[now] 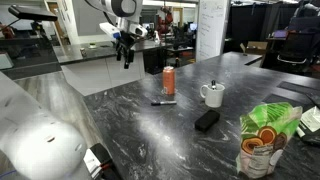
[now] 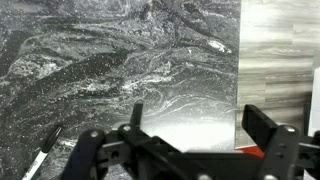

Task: Put the marker in the cup

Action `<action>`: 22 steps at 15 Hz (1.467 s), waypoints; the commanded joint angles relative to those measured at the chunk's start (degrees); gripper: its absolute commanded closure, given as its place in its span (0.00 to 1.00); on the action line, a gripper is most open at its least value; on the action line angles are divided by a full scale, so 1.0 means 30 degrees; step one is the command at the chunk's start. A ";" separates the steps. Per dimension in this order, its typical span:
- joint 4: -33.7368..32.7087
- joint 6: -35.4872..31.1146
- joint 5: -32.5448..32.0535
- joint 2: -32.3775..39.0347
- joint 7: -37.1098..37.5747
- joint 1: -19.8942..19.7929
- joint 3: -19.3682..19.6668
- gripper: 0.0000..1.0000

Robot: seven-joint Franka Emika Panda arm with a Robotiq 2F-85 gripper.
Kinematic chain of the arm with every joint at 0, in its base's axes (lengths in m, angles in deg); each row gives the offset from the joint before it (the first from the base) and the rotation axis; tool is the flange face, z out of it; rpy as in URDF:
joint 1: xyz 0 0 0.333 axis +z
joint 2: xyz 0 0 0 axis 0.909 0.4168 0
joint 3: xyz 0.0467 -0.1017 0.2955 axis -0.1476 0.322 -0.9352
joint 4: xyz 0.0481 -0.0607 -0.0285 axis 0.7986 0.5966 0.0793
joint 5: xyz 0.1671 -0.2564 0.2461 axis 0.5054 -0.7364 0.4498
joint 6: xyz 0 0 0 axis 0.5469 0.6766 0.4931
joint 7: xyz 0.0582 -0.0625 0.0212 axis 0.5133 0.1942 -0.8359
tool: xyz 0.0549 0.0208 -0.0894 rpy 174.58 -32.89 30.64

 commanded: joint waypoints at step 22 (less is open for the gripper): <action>0.7957 -0.8007 -0.9978 -0.3480 1.6951 -0.2951 -0.2906 0.00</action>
